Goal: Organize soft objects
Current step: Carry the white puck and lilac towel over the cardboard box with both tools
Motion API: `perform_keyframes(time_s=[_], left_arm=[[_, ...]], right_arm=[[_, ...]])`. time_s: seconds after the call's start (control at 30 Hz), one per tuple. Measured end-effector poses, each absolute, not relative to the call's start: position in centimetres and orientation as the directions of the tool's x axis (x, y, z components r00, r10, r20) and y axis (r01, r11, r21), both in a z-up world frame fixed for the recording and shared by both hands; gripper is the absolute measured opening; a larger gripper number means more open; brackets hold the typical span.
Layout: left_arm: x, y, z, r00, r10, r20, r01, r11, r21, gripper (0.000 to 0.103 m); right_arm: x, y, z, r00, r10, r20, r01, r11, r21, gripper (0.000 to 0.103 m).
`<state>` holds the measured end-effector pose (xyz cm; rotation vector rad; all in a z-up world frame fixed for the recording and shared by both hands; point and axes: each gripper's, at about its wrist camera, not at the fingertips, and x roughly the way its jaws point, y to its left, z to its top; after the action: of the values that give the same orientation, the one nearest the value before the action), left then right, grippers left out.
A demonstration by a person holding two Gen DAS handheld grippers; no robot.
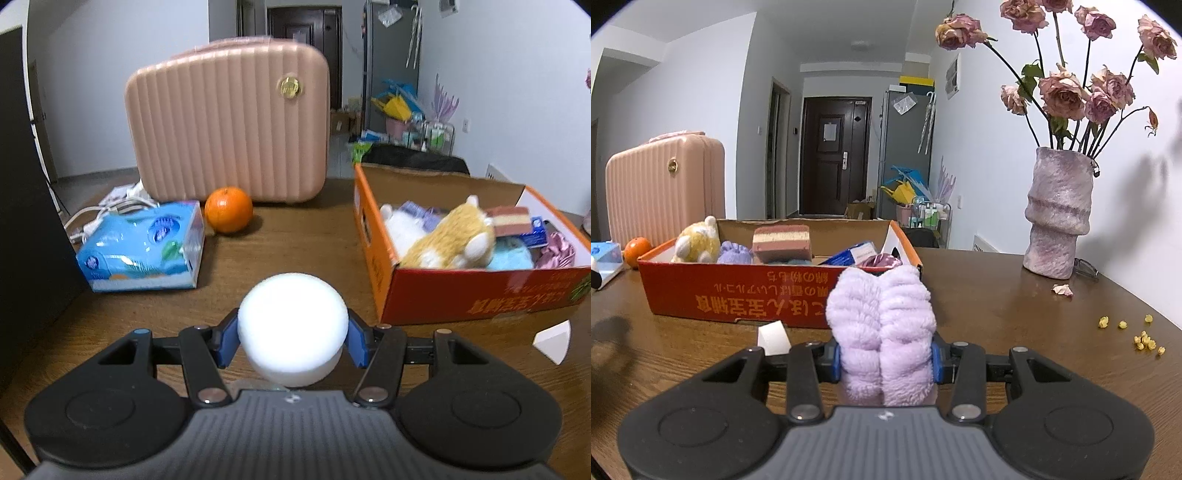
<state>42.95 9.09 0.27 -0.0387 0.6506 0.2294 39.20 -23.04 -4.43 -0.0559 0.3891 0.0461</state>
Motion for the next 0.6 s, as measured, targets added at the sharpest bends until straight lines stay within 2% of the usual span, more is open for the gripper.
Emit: perform_keyframes(time_s=[0.3, 0.6], left_arm=[[40.8, 6.8, 2.0, 0.824, 0.192, -0.533, -0.210, 0.977, 0.028, 0.058], [39.3, 3.7, 2.5, 0.851, 0.152, -0.502, -0.162, 0.987, 0.024, 0.058]], right_arm=[[38.8, -22.5, -4.0, 0.933, 0.047, -0.356, -0.057, 0.998, -0.016, 0.041], [38.0, -20.9, -3.4, 0.943, 0.084, -0.321, -0.085, 0.996, 0.010, 0.041]])
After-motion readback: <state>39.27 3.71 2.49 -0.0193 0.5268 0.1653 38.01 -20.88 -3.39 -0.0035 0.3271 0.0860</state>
